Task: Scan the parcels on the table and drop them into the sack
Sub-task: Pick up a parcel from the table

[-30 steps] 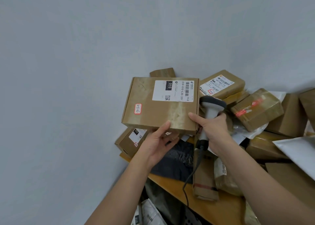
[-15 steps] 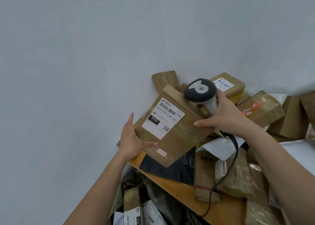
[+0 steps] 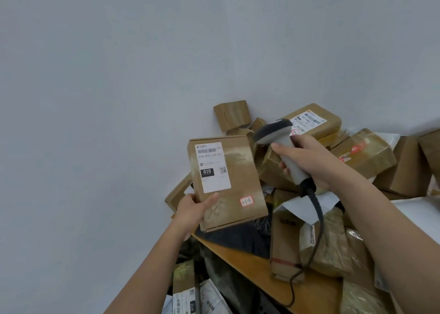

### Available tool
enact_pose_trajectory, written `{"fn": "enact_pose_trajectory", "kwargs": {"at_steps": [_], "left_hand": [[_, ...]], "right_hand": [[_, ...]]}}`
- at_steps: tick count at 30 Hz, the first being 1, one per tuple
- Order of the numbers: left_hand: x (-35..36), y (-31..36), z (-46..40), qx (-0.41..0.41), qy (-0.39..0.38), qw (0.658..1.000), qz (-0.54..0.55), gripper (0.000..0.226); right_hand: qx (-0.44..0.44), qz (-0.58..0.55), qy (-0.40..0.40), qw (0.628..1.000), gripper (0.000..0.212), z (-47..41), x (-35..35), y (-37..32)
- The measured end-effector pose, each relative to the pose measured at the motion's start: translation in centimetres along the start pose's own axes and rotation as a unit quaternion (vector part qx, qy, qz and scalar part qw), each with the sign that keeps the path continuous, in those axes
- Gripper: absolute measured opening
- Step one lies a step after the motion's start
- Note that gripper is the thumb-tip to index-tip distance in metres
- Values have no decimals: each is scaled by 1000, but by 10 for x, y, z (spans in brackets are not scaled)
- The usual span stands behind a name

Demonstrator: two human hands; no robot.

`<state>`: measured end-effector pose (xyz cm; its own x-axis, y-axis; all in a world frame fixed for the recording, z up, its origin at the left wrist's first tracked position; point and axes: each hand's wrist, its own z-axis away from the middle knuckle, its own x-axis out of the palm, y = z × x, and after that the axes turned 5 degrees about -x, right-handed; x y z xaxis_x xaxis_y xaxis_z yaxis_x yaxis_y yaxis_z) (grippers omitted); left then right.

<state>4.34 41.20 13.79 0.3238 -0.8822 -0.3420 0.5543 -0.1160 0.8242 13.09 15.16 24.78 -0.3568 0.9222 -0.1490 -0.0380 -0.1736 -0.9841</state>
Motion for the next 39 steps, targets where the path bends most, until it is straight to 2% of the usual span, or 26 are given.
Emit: {"fn": "enact_pose_trajectory", "kwargs": {"at_steps": [3,7,17,26,30,34,39], "left_hand": [[11,0,-2,-17,11,998,54,49],[19,2,-7,-38,16,996,82,51],[26,0,-15,-59,21,994,89,52],[25,-7,-24,-80,15,988,134,54],[13,-20,-22,-89,11,983,163,56],[-15,-47,-4,-98,40,980,168,51],[-80,-115,28,-194,68,966,155,52]], "right_hand": [[8,-50,-62,997,29,10,9,-9],[-9,-64,-97,993,37,19,19,-25],[-35,-68,-94,993,52,34,17,-58],[-36,-97,-98,990,47,42,12,-67],[-26,-121,-109,986,41,42,18,-63],[19,-129,-140,981,38,40,40,-51],[66,-108,-187,974,45,37,96,-28]]}}
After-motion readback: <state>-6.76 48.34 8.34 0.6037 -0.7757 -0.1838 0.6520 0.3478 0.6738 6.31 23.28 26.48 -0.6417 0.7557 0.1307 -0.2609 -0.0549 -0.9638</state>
